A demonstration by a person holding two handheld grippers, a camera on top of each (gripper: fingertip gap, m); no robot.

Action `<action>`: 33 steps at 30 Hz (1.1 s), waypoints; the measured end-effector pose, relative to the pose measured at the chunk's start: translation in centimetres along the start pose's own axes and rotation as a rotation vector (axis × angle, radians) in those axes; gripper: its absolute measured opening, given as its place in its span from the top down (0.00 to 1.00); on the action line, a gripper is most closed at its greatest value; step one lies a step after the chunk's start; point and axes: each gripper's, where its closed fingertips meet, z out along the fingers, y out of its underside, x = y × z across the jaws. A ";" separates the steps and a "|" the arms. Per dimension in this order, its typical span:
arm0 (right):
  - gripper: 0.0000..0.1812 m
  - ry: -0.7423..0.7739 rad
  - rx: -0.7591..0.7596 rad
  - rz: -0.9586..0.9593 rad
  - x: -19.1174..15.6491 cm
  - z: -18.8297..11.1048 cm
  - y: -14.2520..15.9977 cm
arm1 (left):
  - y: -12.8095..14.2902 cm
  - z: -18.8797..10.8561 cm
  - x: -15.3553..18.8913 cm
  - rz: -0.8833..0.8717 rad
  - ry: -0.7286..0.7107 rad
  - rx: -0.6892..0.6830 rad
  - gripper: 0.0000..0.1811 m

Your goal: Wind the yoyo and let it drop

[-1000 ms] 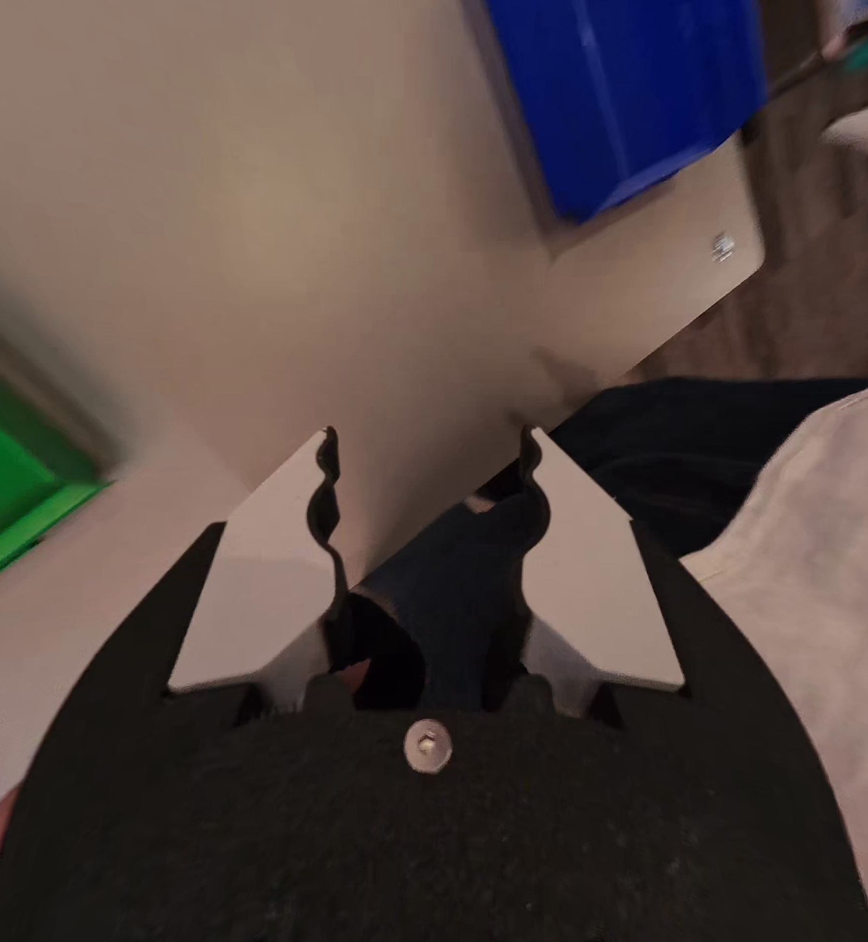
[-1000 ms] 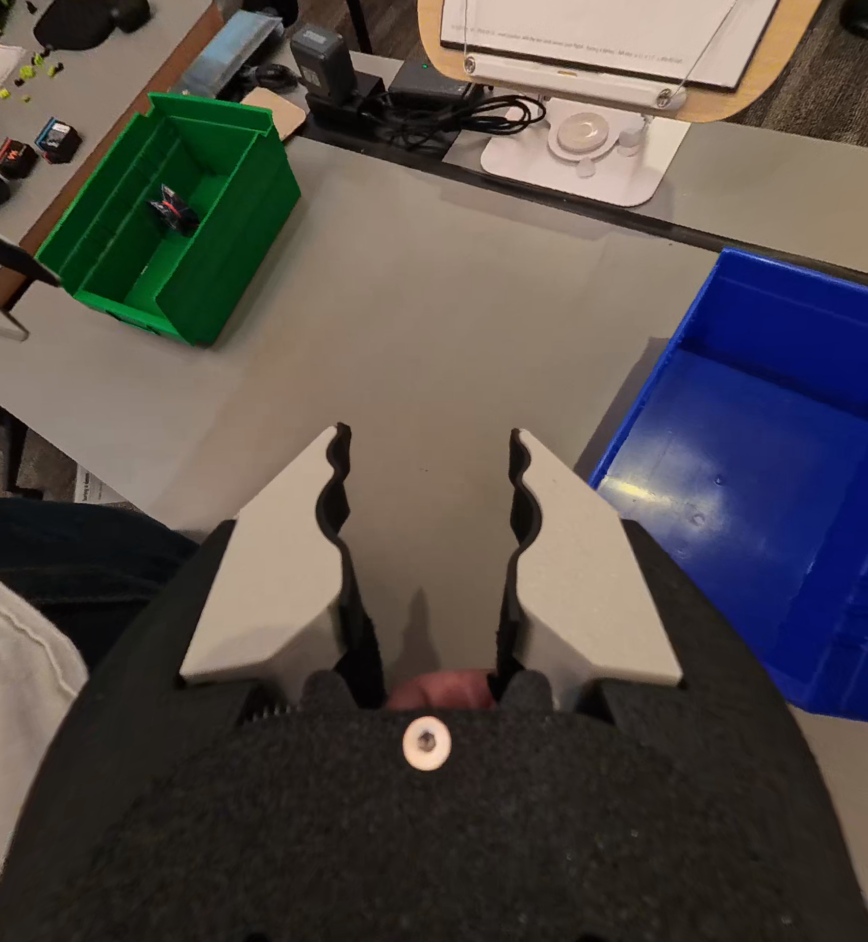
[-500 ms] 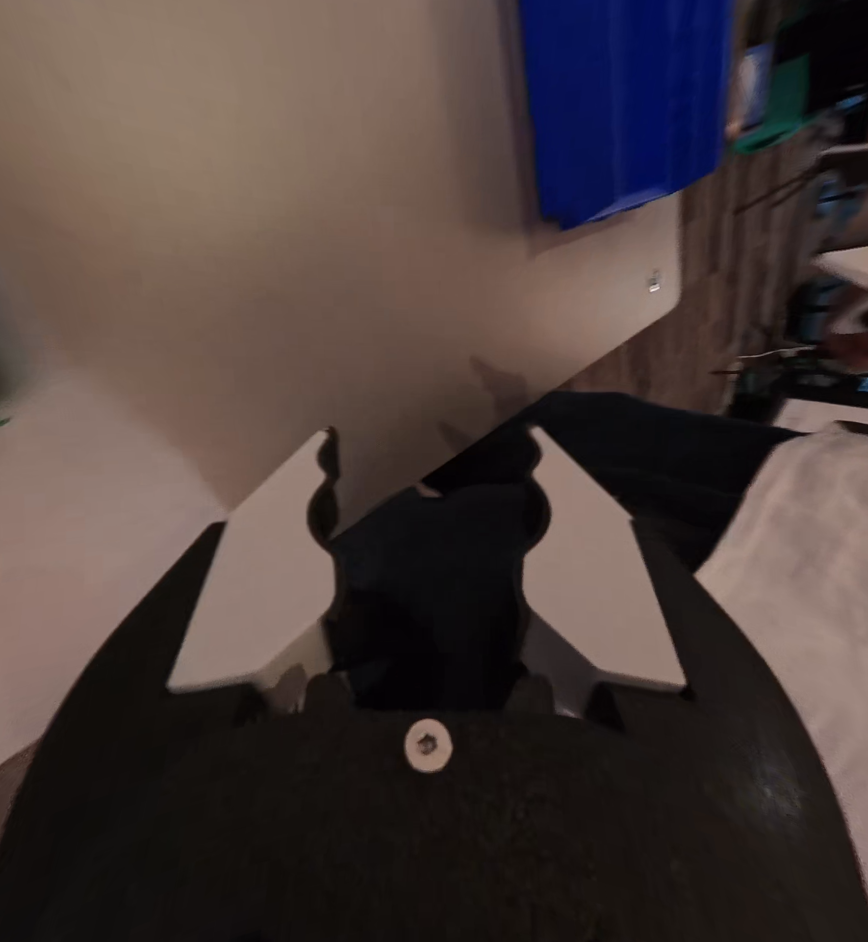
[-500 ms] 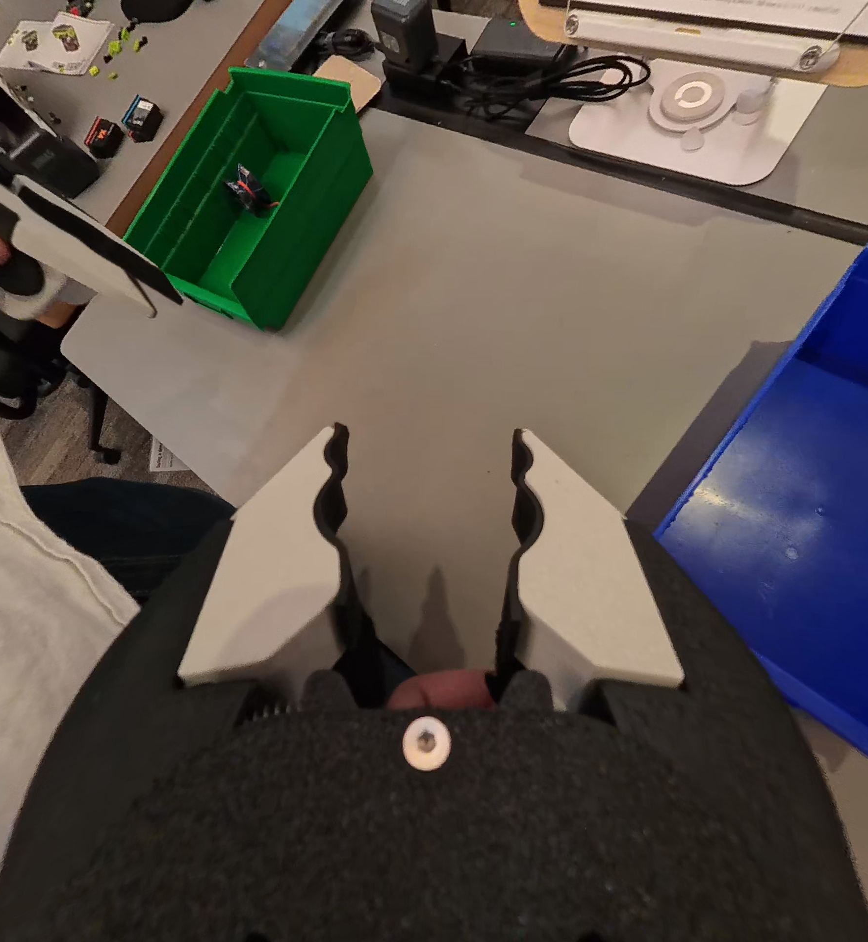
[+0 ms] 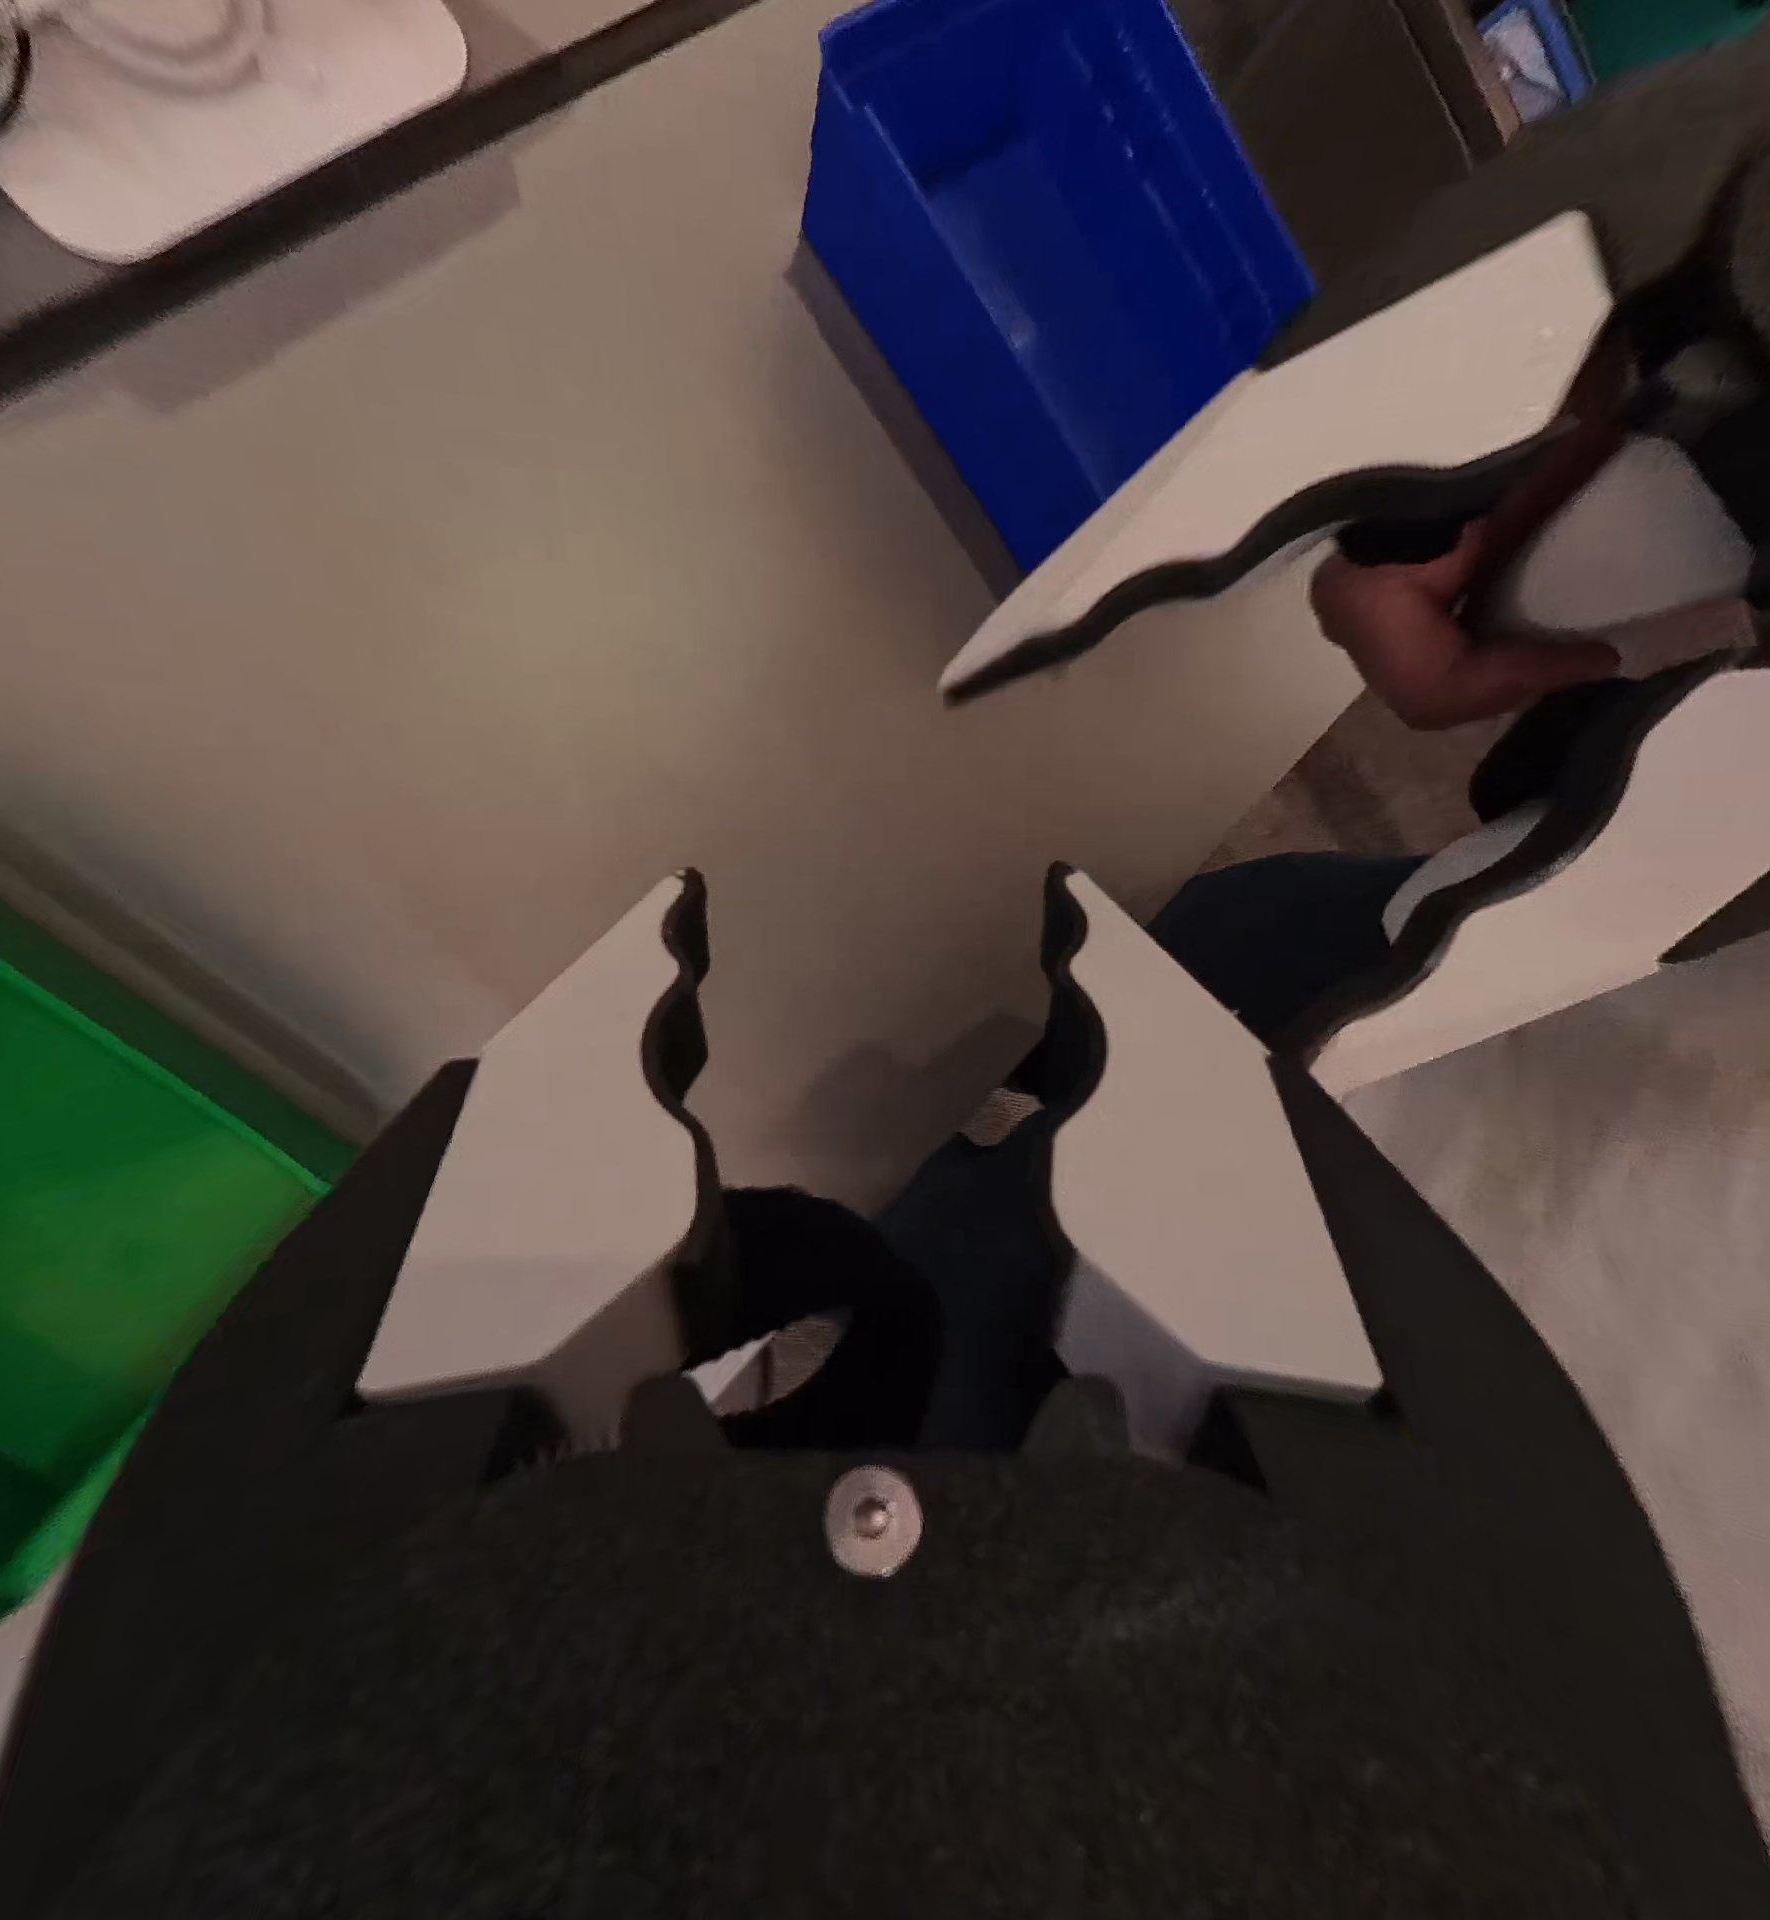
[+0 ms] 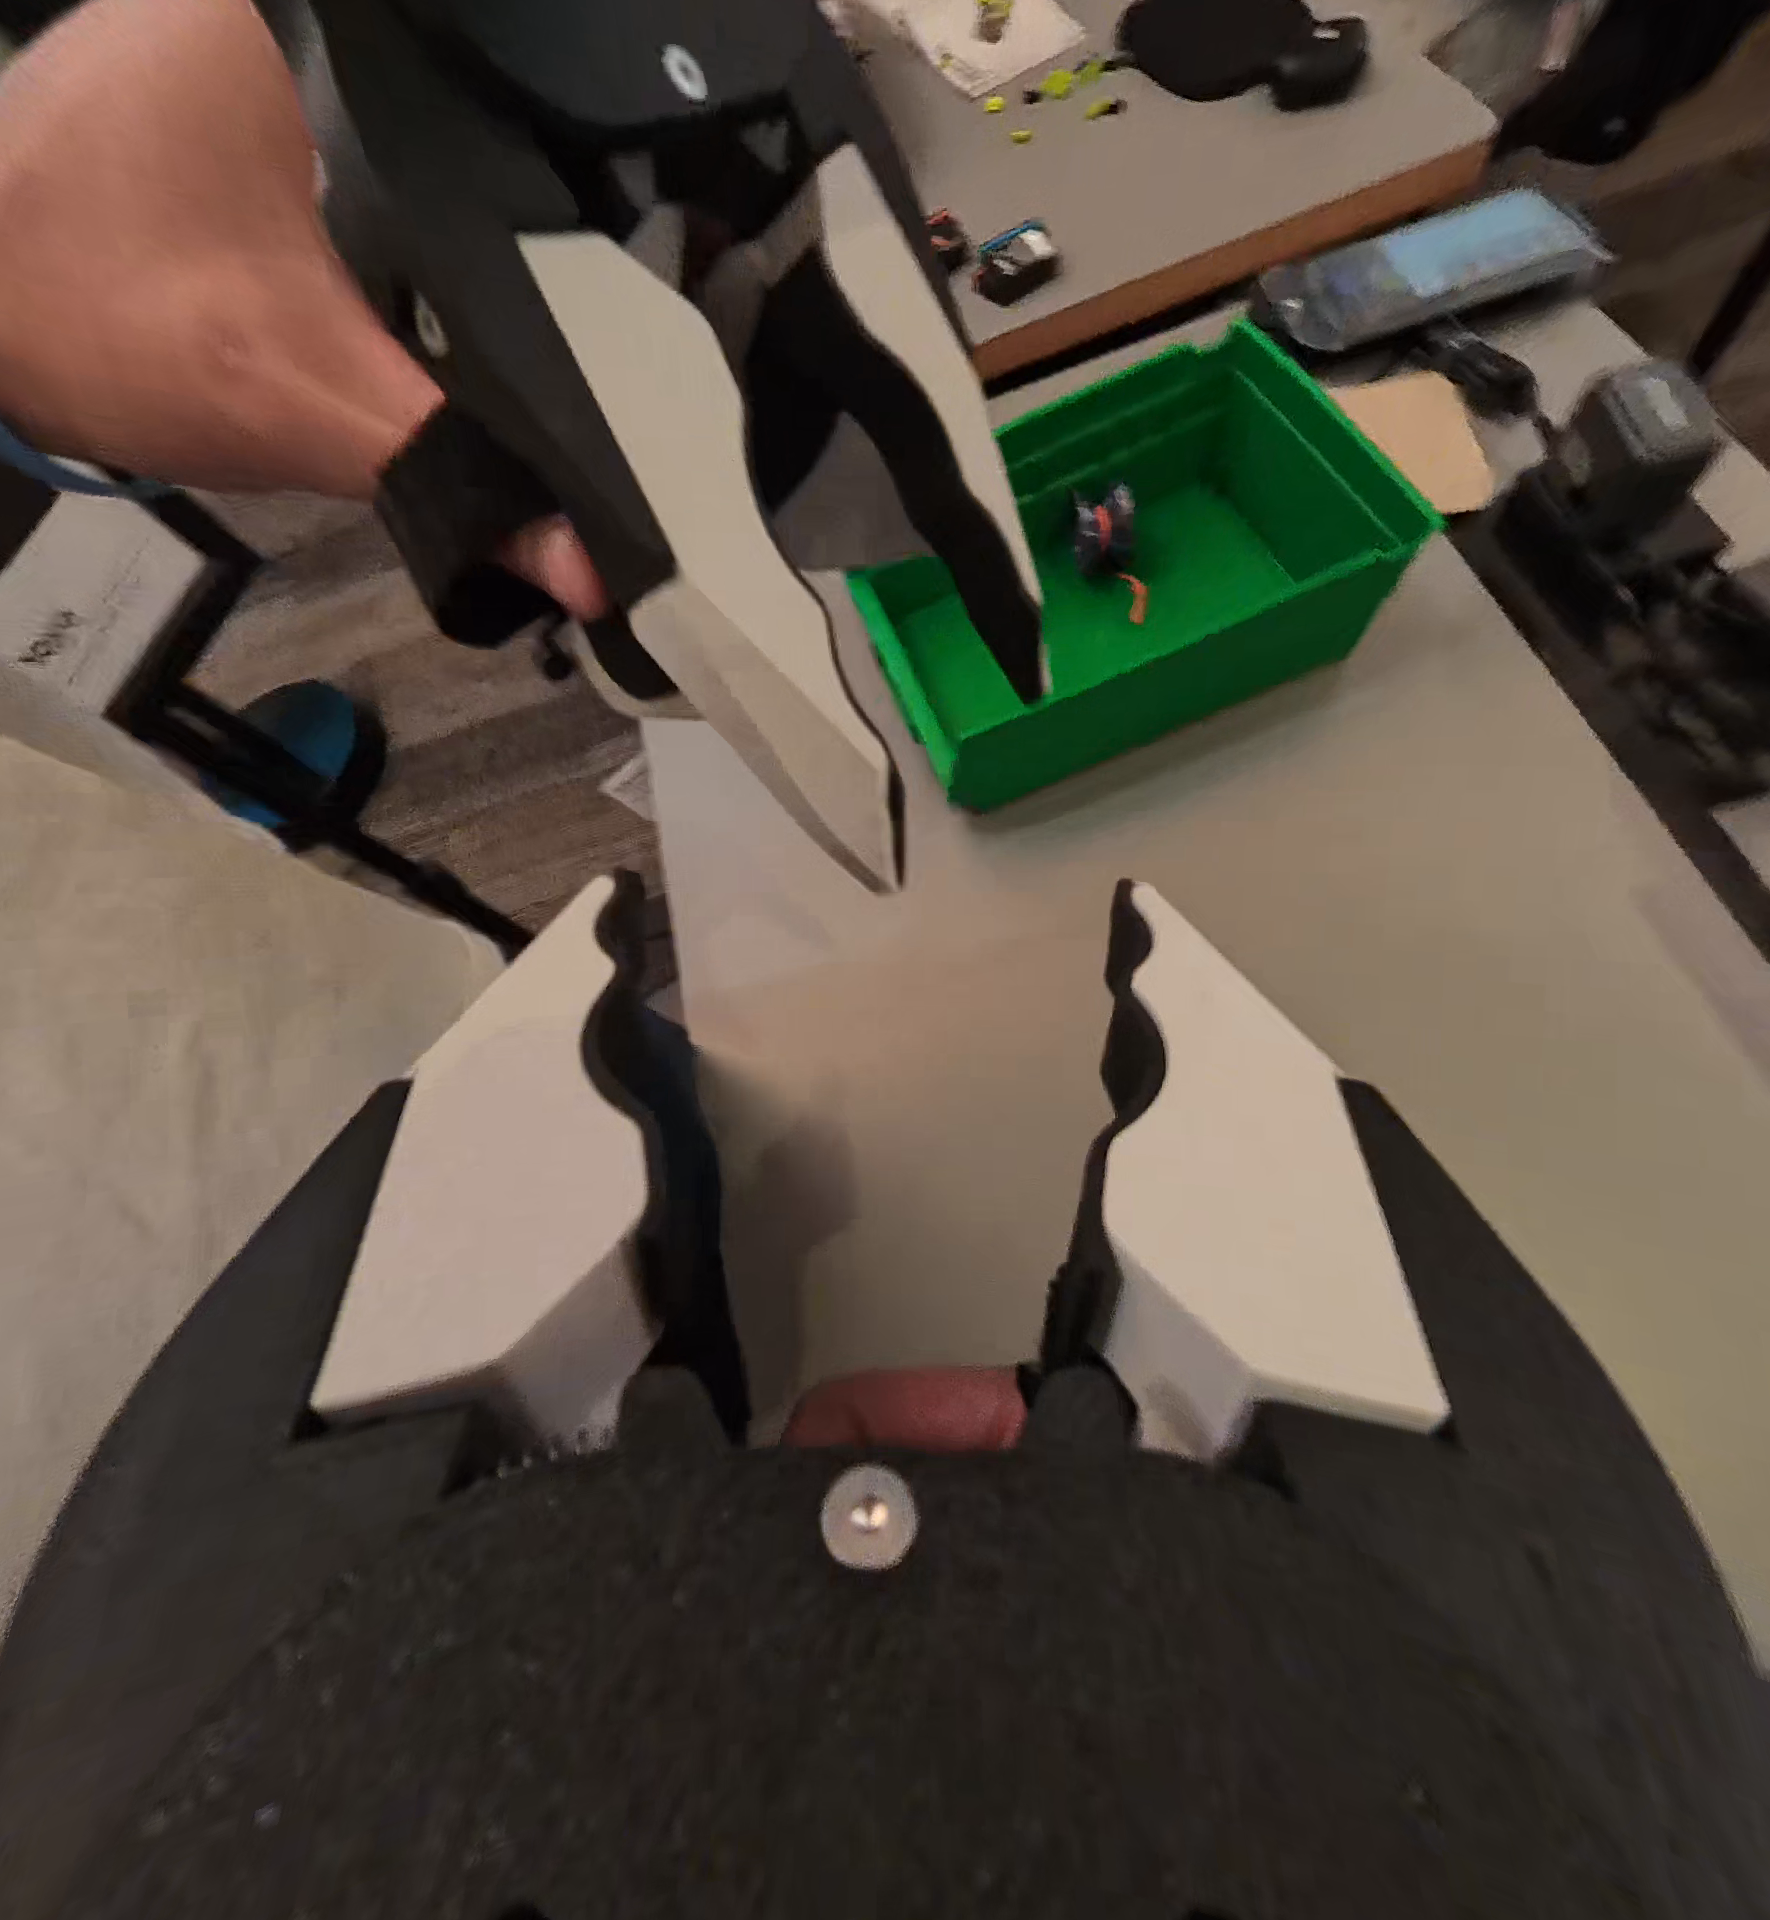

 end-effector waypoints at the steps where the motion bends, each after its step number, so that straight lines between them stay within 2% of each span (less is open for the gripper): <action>1: 0.54 -0.053 -0.004 -0.004 -0.5 0.2 -0.6 | -0.3 -0.2 0.2 0.032 -0.014 0.003 0.69; 3: 0.58 -0.172 -0.004 0.016 -1.5 0.4 -1.5 | -0.4 -0.3 0.7 0.071 -0.025 -0.014 0.69; 6: 0.80 -0.245 0.020 0.021 -2.1 0.2 -2.5 | -0.3 -0.3 0.7 0.127 -0.082 -0.033 0.70; 9: 0.82 -0.223 0.010 -0.081 -2.1 0.1 -2.3 | -0.5 -0.5 0.3 0.175 -0.161 -0.025 0.64; 11: 0.84 -0.212 -0.012 -0.146 -2.2 0.0 -2.1 | -0.4 -0.4 0.2 0.190 -0.160 -0.035 0.60; 13: 0.86 -0.184 -0.011 -0.211 -2.2 -0.1 -1.9 | -0.3 -0.2 0.3 0.197 -0.103 -0.059 0.54; 17: 0.88 -0.182 0.009 -0.194 -2.3 -0.3 -2.2 | 0.8 0.4 1.0 0.008 0.105 -0.144 0.52; 20: 0.88 -0.173 0.015 -0.181 -1.9 -0.2 -2.2 | 0.9 0.7 0.8 -0.087 0.135 -0.133 0.50; 21: 0.88 -0.170 0.013 -0.190 -1.9 -0.2 -2.2 | 0.9 0.7 1.3 -0.105 0.169 -0.132 0.59; 23: 0.88 -0.163 0.015 -0.205 -1.8 -0.1 -2.3 | 0.5 0.2 3.7 -0.099 0.336 -0.108 0.90; 24: 0.88 -0.160 0.015 -0.211 -1.8 0.0 -2.3 | 0.4 0.0 4.5 -0.097 0.401 -0.095 0.97; 26: 0.88 -0.164 0.017 -0.225 -1.7 0.0 -2.3 | 0.3 -0.1 4.7 -0.114 0.427 -0.081 0.98; 33: 0.87 -0.133 0.091 -0.294 -1.1 -0.3 -4.3 | -1.8 -1.3 3.9 -0.129 0.357 0.093 0.98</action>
